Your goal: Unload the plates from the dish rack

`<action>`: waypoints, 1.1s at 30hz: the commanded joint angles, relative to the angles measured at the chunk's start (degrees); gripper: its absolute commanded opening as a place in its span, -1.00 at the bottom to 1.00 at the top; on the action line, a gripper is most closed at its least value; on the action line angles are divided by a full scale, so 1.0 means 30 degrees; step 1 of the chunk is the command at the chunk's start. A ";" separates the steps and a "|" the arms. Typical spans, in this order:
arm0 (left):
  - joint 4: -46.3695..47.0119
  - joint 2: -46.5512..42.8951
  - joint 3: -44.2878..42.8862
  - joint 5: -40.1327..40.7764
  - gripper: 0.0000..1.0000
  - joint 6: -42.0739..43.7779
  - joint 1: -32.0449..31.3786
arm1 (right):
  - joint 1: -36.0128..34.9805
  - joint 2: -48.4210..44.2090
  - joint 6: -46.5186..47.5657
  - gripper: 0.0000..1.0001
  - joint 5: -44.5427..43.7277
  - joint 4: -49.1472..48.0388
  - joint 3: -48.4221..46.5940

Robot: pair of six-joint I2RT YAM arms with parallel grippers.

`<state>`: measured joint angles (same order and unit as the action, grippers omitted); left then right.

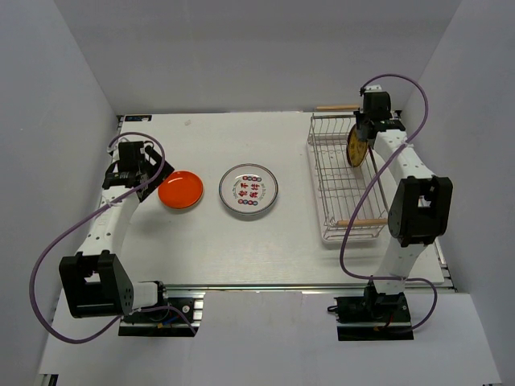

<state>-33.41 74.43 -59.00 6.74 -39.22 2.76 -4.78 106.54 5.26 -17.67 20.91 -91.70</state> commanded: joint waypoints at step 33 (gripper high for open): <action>0.6334 -0.2520 0.1211 -1.6750 0.96 0.2116 -0.2238 | -0.2888 -0.9560 -0.8928 -1.00 2.0124 -0.4153 0.8331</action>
<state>-16.64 65.56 -55.90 -38.89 -33.45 -1.85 -11.03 76.38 -15.97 31.35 18.41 -66.52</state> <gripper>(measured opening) 0.981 0.122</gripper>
